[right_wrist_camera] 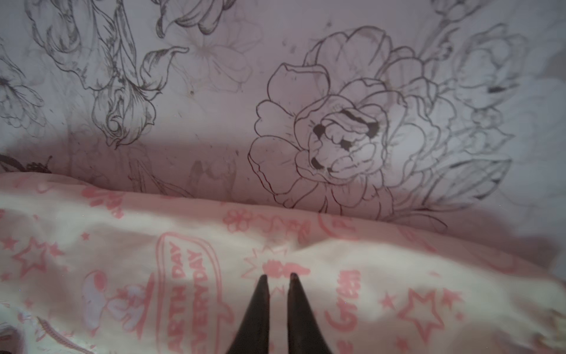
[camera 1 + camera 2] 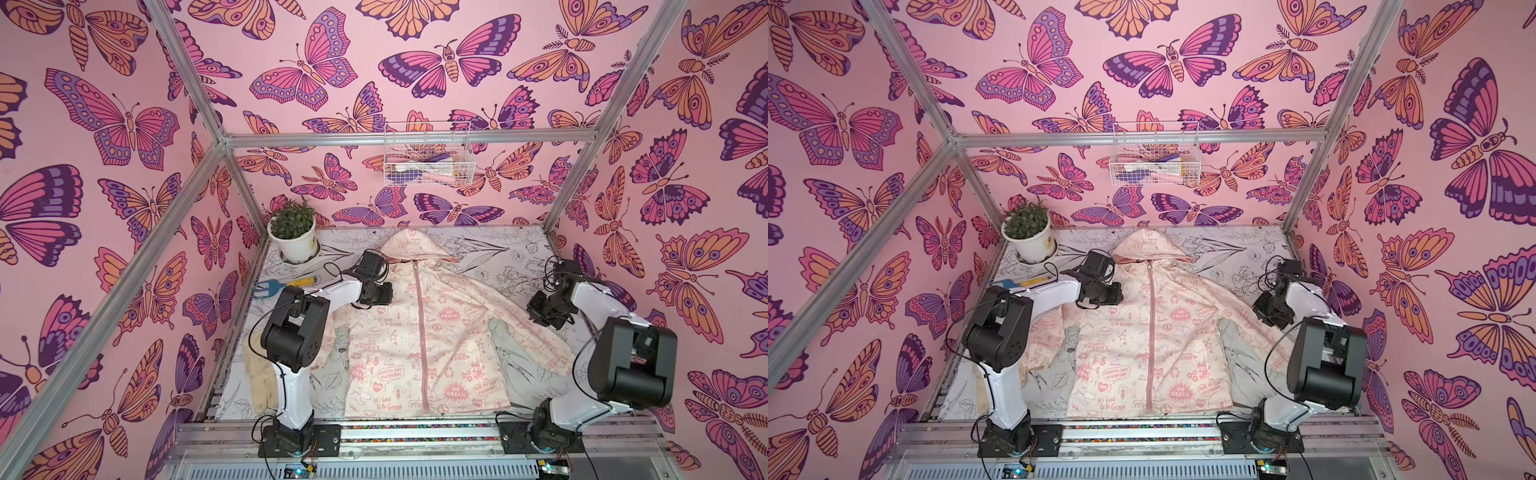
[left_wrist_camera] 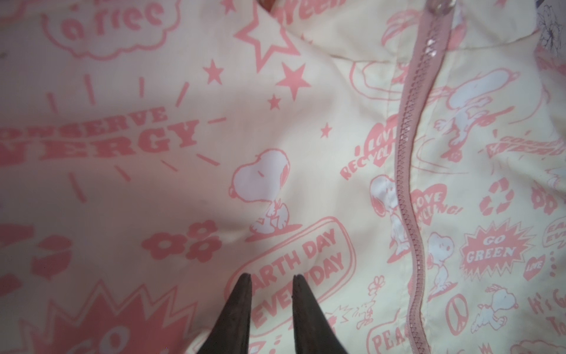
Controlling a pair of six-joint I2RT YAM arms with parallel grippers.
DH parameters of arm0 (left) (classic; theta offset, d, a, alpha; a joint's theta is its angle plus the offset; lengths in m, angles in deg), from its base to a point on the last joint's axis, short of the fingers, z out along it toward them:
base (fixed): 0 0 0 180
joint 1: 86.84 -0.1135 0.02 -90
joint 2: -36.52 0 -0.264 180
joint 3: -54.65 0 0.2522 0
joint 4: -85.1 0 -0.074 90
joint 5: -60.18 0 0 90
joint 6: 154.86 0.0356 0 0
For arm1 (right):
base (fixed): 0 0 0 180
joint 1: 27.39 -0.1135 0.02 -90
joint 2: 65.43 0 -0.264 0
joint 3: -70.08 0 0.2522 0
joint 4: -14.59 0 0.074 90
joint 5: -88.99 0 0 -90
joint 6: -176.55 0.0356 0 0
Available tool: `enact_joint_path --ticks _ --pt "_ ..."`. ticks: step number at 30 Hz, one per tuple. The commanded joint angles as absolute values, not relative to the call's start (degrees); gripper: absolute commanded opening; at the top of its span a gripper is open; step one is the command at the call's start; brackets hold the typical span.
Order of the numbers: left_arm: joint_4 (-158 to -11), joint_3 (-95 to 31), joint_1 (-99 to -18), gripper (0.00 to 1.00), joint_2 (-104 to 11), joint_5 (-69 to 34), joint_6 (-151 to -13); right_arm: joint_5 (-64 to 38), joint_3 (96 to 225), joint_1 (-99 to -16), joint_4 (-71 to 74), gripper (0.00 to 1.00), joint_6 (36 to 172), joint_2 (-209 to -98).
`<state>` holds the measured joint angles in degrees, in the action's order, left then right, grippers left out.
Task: Unzip the jacket
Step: Flatten out the jacket at the center of the board.
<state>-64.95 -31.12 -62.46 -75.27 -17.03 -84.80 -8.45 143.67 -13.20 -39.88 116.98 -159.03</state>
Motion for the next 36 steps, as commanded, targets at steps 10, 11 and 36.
enact_joint_path --ticks 10,11,36 --pt "-68.9 -25.0 -62.8 0.22 -75.7 -16.3 -85.9 2.8 161.2 -12.3 -32.3 0.00 108.9 -181.4" --pt "-69.0 -24.8 -62.8 0.22 -75.7 -16.0 -86.2 3.5 163.7 -12.3 -32.5 0.00 107.5 -183.1" --pt "-39.4 -33.0 -62.8 0.64 -58.0 -45.8 -80.2 -13.1 168.6 -25.1 -39.1 0.52 106.3 -167.1"
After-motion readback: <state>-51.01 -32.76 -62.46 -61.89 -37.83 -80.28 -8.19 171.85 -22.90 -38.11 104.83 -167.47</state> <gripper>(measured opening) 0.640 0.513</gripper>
